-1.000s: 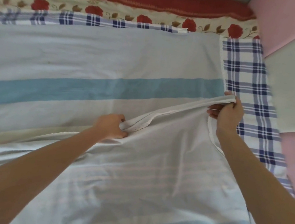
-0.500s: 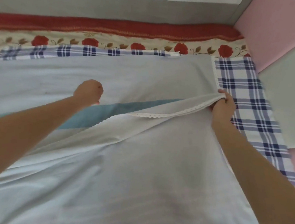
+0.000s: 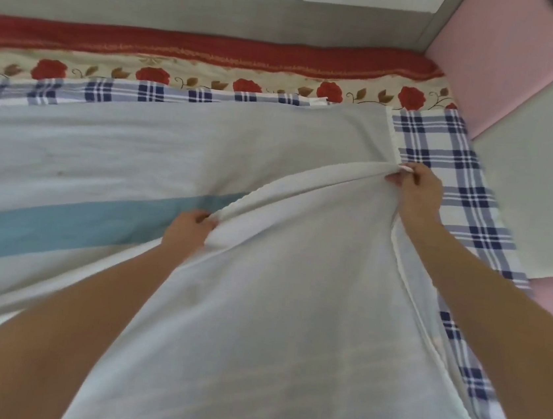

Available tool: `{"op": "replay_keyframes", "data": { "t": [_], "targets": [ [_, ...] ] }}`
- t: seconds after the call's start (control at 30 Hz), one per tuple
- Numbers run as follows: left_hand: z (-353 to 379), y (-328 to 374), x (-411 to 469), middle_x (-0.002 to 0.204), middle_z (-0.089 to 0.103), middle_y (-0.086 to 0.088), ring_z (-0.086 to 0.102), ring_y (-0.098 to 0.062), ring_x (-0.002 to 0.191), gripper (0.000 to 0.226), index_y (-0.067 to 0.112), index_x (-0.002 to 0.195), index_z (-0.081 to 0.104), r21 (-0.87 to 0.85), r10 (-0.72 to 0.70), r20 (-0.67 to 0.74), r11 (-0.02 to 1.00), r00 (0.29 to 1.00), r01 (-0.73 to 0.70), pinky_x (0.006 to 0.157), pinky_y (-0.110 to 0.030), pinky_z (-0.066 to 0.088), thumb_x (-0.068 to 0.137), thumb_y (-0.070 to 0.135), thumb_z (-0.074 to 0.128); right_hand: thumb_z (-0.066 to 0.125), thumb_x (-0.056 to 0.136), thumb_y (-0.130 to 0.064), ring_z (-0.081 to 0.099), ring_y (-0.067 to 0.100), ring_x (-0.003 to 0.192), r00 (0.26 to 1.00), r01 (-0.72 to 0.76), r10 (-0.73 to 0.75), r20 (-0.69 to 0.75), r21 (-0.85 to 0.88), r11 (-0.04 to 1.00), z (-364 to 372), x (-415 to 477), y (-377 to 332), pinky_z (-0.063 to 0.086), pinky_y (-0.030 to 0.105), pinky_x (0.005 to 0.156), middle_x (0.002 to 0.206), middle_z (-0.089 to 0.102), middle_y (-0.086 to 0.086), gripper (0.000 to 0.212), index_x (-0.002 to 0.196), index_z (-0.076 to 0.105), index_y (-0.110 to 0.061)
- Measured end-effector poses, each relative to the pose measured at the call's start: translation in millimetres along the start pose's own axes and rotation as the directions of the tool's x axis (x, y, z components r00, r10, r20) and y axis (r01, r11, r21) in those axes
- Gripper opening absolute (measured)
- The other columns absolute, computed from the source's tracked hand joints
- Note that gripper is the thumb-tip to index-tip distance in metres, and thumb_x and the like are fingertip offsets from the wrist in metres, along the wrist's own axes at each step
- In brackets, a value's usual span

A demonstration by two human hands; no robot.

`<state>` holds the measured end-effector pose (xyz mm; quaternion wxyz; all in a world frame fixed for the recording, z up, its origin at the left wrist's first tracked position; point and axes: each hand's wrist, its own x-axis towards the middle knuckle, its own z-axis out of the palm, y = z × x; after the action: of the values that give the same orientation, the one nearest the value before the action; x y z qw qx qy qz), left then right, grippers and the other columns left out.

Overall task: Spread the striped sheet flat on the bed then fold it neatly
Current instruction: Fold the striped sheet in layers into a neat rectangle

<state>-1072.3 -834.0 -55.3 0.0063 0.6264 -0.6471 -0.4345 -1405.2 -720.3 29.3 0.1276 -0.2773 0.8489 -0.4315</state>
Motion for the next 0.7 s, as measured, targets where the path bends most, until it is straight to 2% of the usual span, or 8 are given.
{"op": "replay_keyframes", "data": {
  "t": [0.1,0.17,0.23,0.3,0.37,0.43,0.57,0.7],
  "targets": [
    [-1.4,-0.9,-3.2,0.077,0.061,-0.004,0.057,-0.022,0.075,0.009,0.017,0.084,0.064,0.176,0.037,0.146,0.982,0.989,-0.063,0.068,-0.028,0.044,0.083,0.009,0.062,0.042,0.097,-0.009,0.051,0.016,0.086,1.0,0.028,-0.028,-0.004,-0.109,0.994,-6.7,-16.4,8.7,0.04,0.012,0.07,0.097,0.061,0.004,0.024,0.106,0.064,-0.006],
    [-2.7,3.6,-5.1,0.069,0.058,-0.003,0.058,-0.025,0.077,0.011,0.017,0.072,0.059,0.34,0.048,0.138,0.936,0.989,-0.093,0.06,-0.026,0.039,0.081,0.011,0.062,0.047,0.097,-0.015,0.049,0.014,0.093,0.998,-0.039,0.047,0.049,-0.148,0.988,-4.3,-26.7,19.0,0.042,0.023,0.081,0.105,0.057,0.002,0.025,0.119,0.057,-0.009],
    [-9.7,12.2,-4.7,0.079,0.062,-0.005,0.061,-0.028,0.085,0.005,0.017,0.081,0.063,0.433,0.11,0.003,0.896,0.994,-0.1,0.064,-0.028,0.041,0.085,0.02,0.062,0.052,0.094,-0.012,0.05,0.015,0.096,0.985,-0.065,0.086,0.149,-0.14,0.988,0.1,-36.8,30.2,0.044,0.032,0.086,0.109,0.053,0.001,0.032,0.126,0.049,-0.008],
    [-26.9,21.8,6.3,0.086,0.066,-0.01,0.064,-0.03,0.085,0.009,0.015,0.087,0.065,0.328,0.156,-0.15,0.94,0.976,-0.1,0.064,-0.031,0.047,0.088,0.02,0.057,0.057,0.09,-0.007,0.052,0.021,0.101,0.968,-0.096,0.113,0.225,-0.082,0.992,4.5,-38.3,32.6,0.043,0.032,0.084,0.119,0.053,0.007,0.046,0.133,0.041,-0.007],
    [-54.8,35.7,26.6,0.081,0.067,-0.013,0.066,-0.031,0.073,0.013,0.013,0.078,0.061,0.053,0.092,-0.261,0.995,0.961,-0.081,0.052,-0.029,0.052,0.088,0.011,0.053,0.06,0.089,-0.005,0.049,0.022,0.108,0.945,-0.15,0.167,0.28,-0.082,0.985,12.4,-27.5,25.2,0.041,0.029,0.083,0.13,0.044,0.009,0.059,0.141,0.033,-0.008],
    [-81.4,48.6,51.4,0.083,0.066,-0.018,0.064,-0.033,0.073,0.013,0.011,0.076,0.057,-0.085,0.078,-0.337,0.99,0.938,-0.113,0.058,-0.034,0.054,0.087,0.004,0.054,0.061,0.089,-0.007,0.047,0.023,0.11,0.913,-0.167,0.22,0.345,-0.177,0.97,25.3,-11.7,19.5,0.04,0.028,0.085,0.136,0.033,0.009,0.063,0.143,0.029,-0.01],
    [-88.4,67.1,86.0,0.085,0.058,-0.014,0.054,-0.03,0.08,0.013,0.002,0.093,0.064,-0.002,0.153,-0.368,0.986,0.917,-0.165,0.069,-0.032,0.042,0.091,0.002,0.052,0.061,0.075,-0.038,0.043,0.028,0.117,0.903,-0.202,0.288,0.319,-0.277,0.94,61.8,15.6,20.2,0.033,0.046,0.108,0.14,0.021,0.005,0.069,0.135,0.035,-0.018],
    [-56.0,65.3,113.2,0.107,0.053,-0.017,0.051,-0.028,0.086,0.02,0.002,0.105,0.06,-0.003,0.165,-0.392,0.984,0.905,-0.181,0.078,-0.031,0.043,0.095,0.005,0.044,0.046,0.087,-0.041,0.019,0.024,0.142,0.94,-0.202,0.303,0.154,-0.466,0.861,91.3,14.1,39.8,0.011,0.047,0.116,0.155,0.011,0.008,0.069,0.145,0.022,-0.013]
  ]
}}
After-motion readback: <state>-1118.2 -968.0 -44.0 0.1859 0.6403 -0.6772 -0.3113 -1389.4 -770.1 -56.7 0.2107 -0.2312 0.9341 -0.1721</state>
